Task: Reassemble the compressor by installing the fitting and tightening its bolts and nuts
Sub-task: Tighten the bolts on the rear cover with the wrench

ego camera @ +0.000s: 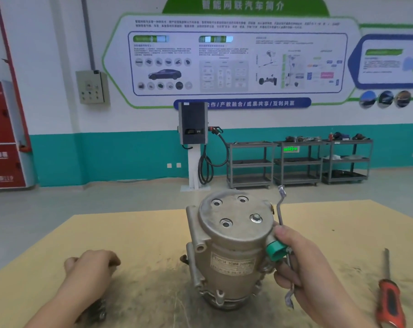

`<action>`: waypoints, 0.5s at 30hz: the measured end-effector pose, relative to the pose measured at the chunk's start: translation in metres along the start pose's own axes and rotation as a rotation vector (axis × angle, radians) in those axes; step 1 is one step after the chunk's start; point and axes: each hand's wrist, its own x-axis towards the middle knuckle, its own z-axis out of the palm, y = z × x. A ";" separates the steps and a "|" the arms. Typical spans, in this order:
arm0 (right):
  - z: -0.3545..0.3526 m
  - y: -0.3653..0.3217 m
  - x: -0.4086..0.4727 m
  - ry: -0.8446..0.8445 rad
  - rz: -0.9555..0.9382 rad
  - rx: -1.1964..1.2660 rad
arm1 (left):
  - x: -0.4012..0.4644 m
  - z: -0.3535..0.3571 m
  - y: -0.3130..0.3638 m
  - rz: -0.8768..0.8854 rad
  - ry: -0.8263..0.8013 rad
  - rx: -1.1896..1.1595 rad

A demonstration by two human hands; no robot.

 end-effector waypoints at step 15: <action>0.003 0.003 -0.004 0.057 0.044 0.006 | -0.075 -0.105 0.158 0.687 0.461 -0.743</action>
